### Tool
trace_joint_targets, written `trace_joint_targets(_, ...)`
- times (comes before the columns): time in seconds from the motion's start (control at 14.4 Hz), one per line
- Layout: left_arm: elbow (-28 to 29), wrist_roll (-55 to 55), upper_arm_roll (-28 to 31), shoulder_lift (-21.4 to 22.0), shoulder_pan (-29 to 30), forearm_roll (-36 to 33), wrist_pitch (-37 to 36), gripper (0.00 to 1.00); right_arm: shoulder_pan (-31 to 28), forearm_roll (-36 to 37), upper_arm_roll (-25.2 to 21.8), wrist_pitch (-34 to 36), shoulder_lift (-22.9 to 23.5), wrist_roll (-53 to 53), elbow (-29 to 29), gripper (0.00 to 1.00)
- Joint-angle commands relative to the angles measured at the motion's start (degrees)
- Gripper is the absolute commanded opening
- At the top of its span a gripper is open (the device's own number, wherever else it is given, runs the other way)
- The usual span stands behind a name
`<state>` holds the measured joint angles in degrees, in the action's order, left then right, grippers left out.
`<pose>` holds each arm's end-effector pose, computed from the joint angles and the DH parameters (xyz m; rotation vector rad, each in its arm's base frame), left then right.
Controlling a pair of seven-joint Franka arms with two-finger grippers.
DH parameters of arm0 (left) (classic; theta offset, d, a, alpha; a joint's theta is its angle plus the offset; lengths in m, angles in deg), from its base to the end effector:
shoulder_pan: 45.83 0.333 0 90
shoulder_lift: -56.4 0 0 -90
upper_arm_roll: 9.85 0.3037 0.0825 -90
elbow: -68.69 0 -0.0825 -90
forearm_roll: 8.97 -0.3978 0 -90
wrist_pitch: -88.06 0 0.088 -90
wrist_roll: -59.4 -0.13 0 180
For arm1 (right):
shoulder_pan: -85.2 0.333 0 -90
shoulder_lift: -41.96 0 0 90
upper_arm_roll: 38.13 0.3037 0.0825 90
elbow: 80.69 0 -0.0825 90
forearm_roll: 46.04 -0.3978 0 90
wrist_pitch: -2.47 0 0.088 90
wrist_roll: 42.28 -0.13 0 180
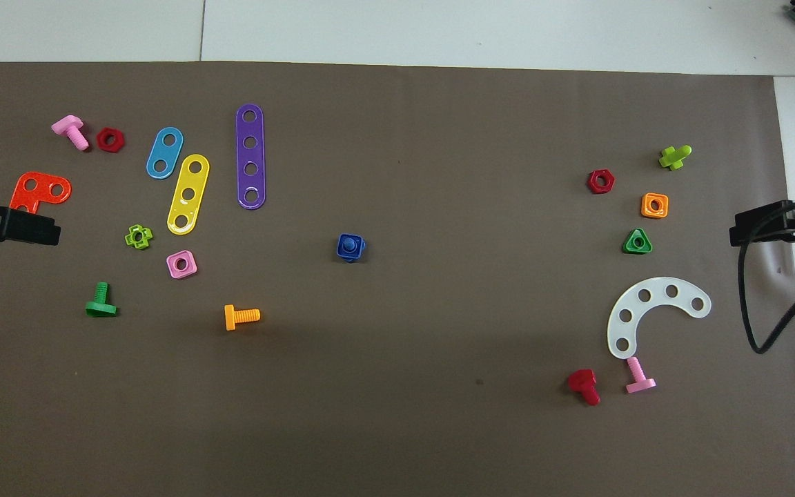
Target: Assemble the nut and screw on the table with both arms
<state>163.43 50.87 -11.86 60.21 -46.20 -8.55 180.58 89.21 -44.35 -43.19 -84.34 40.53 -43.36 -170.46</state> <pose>0.5523 -0.0244 0.5900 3.1236 -0.2979 0.0438 0.5545 -0.0147 0.6003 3.1135 -0.0597 -0.0417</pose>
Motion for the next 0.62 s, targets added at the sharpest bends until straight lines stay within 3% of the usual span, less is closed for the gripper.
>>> trace_joint_targets(0.0, 1.0, -0.5, -0.5, 0.8, 1.2, 0.9, -0.7, 1.0, 0.1, -0.7, -0.3, -0.6, -1.1, 0.3, -1.3, 1.0)
trace_joint_targets(0.56, 0.8, -0.3, 4.6, 0.7, -2.9, 0.9, -1.2, 1.0, 0.1, -0.7, -0.3, -0.6, -1.1, 0.3, -1.2, 1.0)
